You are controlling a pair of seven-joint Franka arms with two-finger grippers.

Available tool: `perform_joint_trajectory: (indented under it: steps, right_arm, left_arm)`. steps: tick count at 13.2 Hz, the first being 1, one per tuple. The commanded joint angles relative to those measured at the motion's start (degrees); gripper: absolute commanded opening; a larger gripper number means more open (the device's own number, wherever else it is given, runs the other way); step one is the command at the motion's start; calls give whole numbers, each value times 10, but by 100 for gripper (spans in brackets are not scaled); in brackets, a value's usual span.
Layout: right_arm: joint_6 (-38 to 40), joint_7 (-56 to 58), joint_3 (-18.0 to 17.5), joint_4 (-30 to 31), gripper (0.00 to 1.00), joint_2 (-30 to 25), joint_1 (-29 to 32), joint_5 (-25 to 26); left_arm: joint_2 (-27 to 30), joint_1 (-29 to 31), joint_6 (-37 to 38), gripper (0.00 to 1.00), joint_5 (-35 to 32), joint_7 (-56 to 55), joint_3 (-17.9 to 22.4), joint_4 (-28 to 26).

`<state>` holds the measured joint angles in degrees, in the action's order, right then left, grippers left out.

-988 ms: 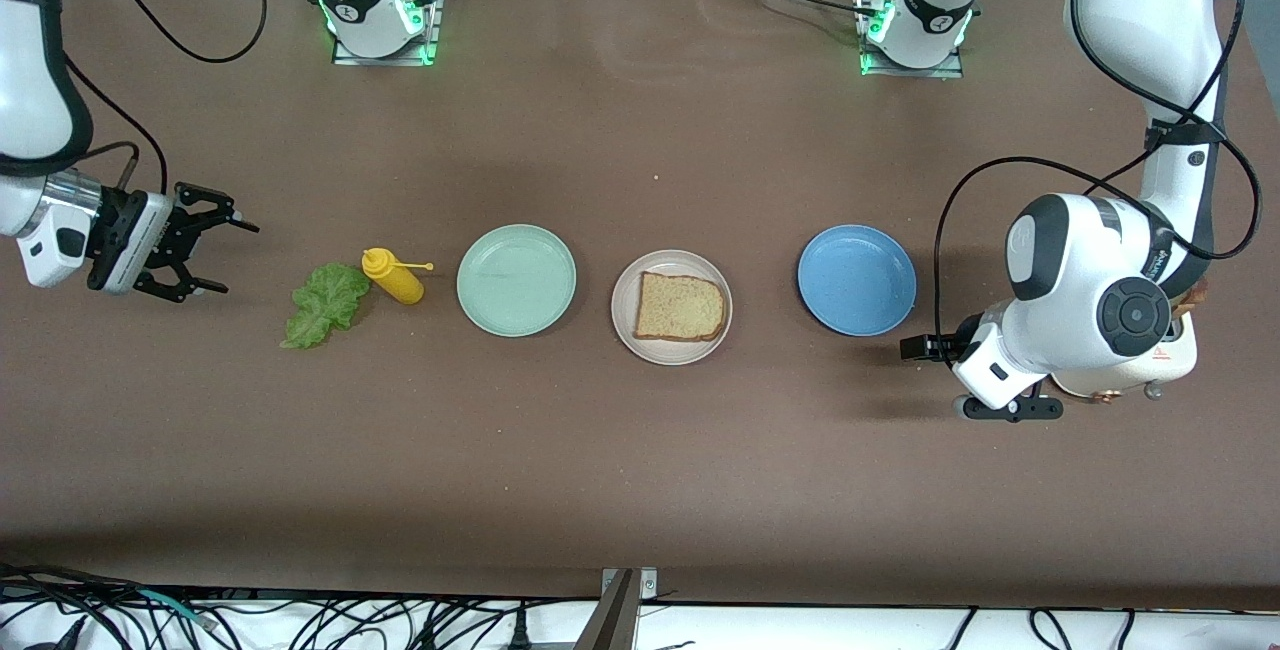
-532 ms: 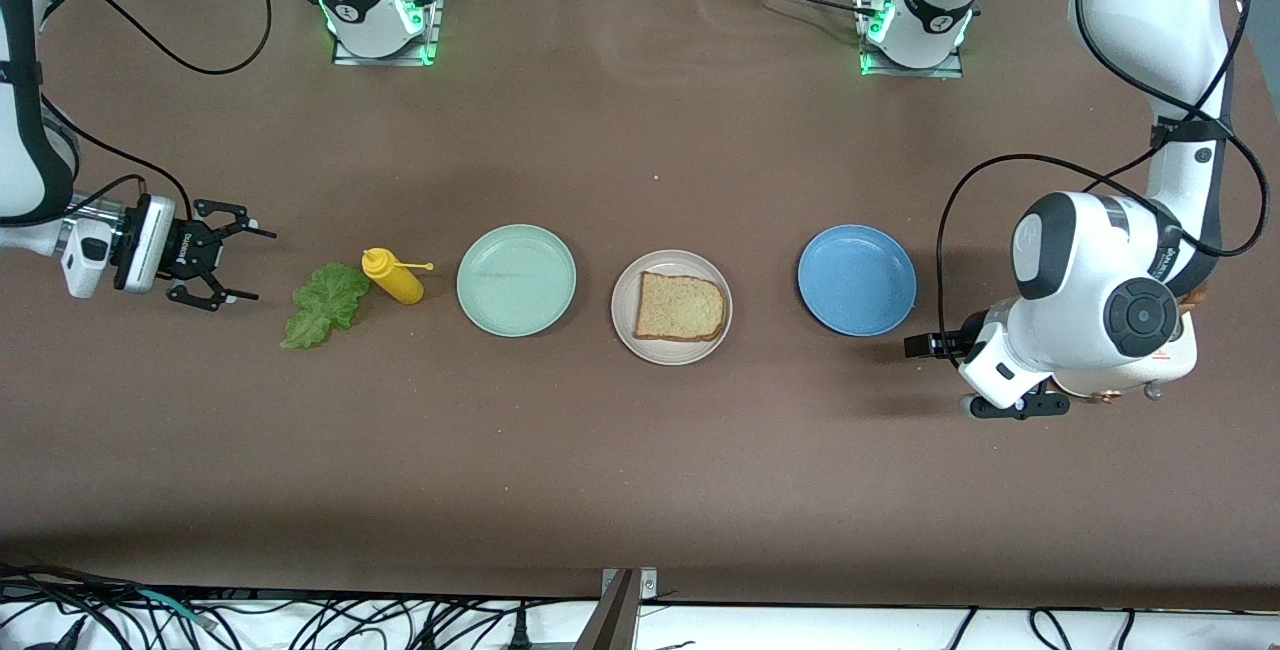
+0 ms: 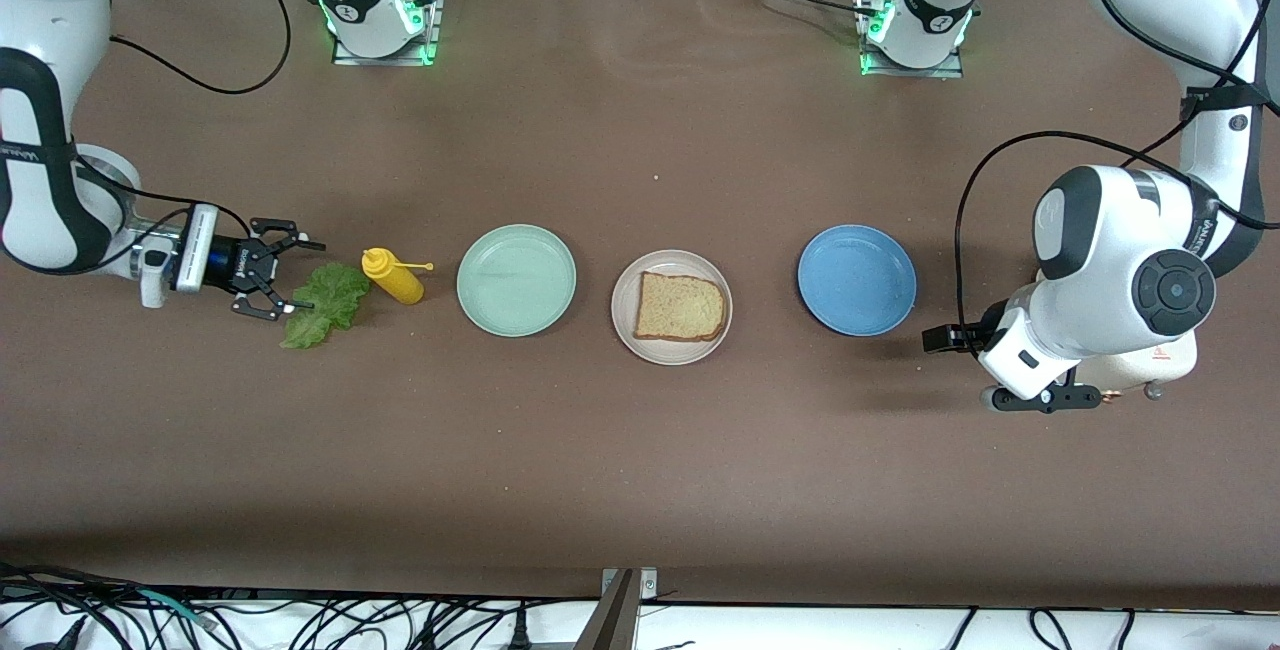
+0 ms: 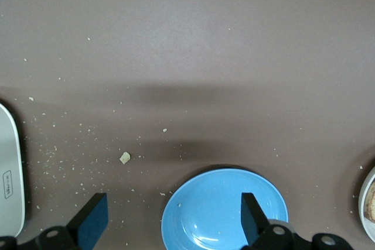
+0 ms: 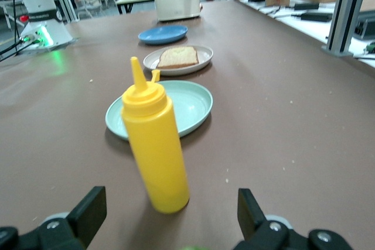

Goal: Make sandwich in beige plate with both arms
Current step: 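Reach the right gripper to the yellow bottle and grasp it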

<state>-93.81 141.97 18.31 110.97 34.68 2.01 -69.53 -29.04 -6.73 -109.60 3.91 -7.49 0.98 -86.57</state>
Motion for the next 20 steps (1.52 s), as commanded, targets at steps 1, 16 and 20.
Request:
perform_joint_trajectory:
  steps: [1, 16, 20]
  right_arm:
    - [14, 20, -29, -17, 100, 23, 6, -35]
    - [56, 62, -76, -12, 79, 87, 4, -70]
    - [58, 75, -77, -27, 0, 87, 3, -64]
  left_arm:
    - [14, -5, 18, 100, -21, -9, 1, 0]
    - [21, -6, 25, 100, -43, -10, -1, 1]
    - [21, -6, 25, 100, -42, -11, -2, 0]
